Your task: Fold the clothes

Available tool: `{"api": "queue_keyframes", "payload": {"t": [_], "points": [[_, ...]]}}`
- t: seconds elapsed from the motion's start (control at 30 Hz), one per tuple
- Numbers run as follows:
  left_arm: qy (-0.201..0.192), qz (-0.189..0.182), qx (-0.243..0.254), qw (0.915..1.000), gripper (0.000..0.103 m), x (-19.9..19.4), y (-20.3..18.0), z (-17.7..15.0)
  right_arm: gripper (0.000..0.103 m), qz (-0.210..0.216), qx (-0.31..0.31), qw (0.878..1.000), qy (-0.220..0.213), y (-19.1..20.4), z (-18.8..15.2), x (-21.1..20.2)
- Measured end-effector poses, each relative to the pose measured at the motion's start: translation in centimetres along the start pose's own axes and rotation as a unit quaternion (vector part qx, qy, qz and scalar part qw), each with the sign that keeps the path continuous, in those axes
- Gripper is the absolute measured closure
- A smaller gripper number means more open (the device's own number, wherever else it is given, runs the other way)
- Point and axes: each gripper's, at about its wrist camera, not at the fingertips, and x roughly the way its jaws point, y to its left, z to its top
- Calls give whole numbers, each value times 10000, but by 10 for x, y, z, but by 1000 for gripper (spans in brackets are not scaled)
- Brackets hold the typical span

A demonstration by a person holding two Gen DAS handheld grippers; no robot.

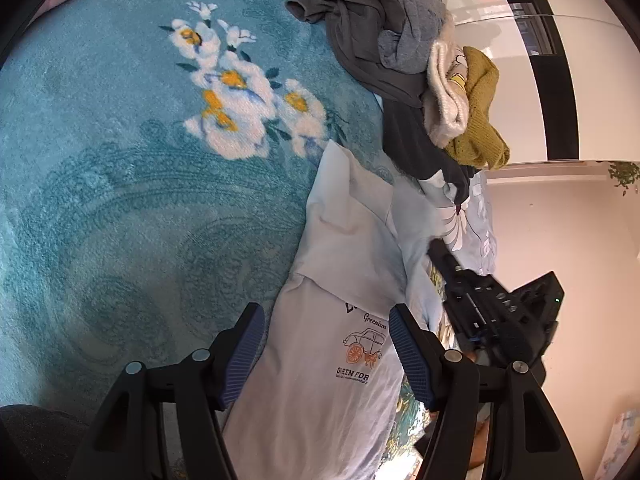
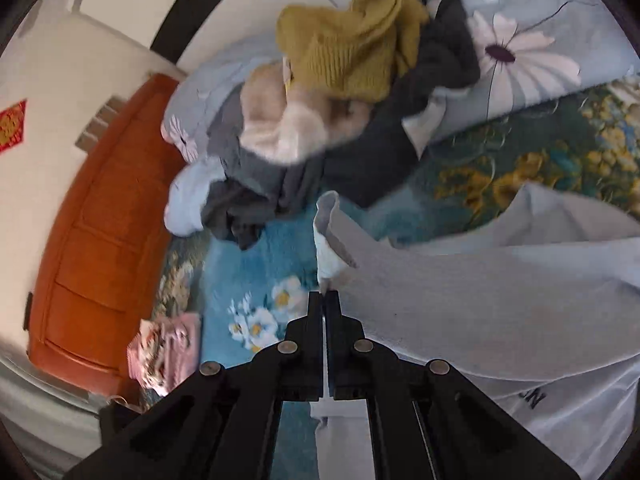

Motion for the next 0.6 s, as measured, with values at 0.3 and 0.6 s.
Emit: {"api": "queue_keyframes", "payload": {"t": [0.3,0.6], "points": [[133,-146,-163,9997,34,16,5,12,99,-314,-1069,9897,894,29,-50,45],[421,-346,-112,9984,34,79,-44,38,81,-551,187,9981,187,-52,-25,-33]]}}
